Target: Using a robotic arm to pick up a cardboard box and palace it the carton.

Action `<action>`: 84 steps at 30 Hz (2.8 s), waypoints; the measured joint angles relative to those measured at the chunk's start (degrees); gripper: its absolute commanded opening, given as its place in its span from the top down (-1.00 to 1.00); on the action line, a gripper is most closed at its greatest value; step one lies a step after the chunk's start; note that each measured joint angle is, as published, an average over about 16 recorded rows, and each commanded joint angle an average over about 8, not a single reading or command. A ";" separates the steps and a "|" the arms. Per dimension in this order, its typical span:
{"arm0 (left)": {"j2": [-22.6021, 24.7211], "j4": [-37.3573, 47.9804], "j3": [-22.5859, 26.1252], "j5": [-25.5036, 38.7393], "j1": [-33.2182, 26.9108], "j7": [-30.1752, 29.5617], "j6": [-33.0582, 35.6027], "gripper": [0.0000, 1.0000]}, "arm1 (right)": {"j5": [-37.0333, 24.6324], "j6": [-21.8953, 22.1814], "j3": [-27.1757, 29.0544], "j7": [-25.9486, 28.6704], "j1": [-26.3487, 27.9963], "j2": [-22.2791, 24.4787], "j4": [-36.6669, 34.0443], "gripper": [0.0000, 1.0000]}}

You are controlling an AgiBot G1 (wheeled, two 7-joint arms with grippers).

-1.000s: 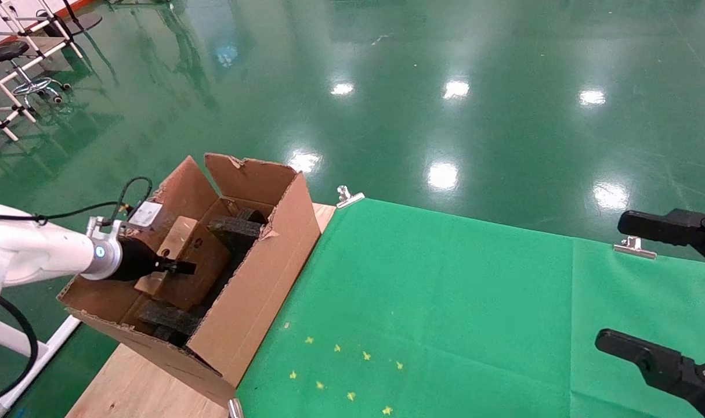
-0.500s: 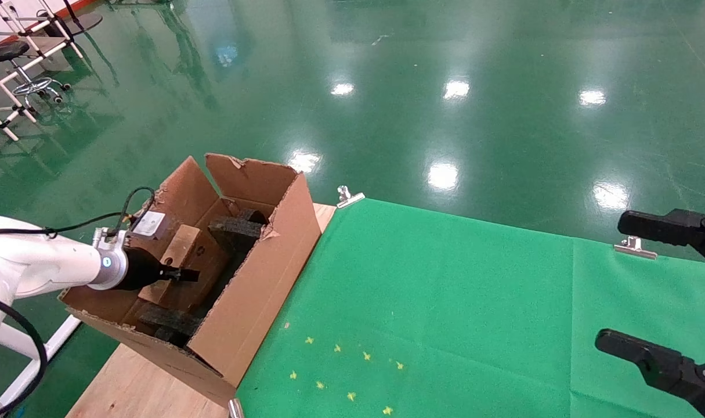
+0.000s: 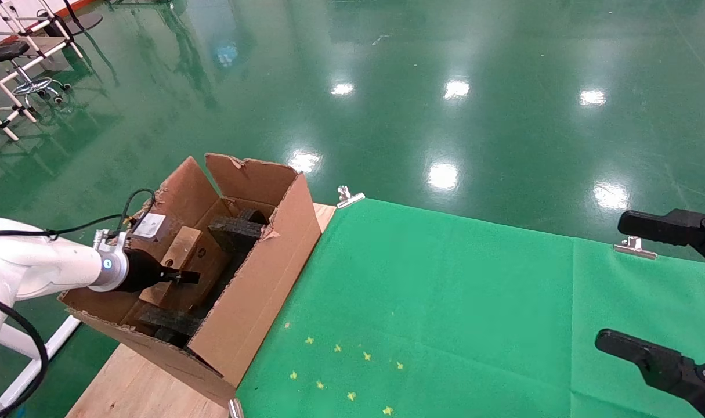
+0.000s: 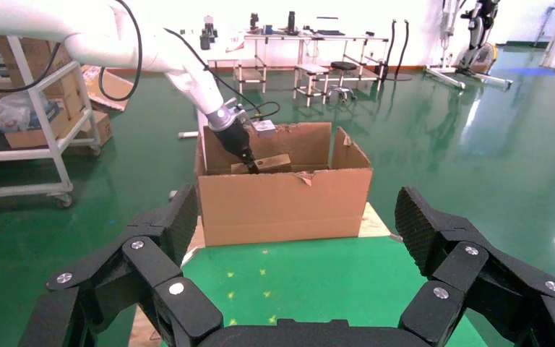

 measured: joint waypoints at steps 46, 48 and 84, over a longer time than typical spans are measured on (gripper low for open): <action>-8.27 -17.29 -1.88 -3.23 -12.08 -2.74 12.87 -1.00 | 0.00 0.00 0.00 0.00 0.00 0.00 0.00 -1.00; -9.61 -20.97 -2.52 -4.66 -12.40 -4.87 15.06 -1.00 | 0.00 0.00 0.00 0.00 0.00 0.00 0.00 -1.00; -18.09 -53.22 -12.56 -28.51 0.54 -18.80 28.73 -1.00 | 0.02 0.02 0.00 0.00 -0.01 0.01 -0.01 -1.00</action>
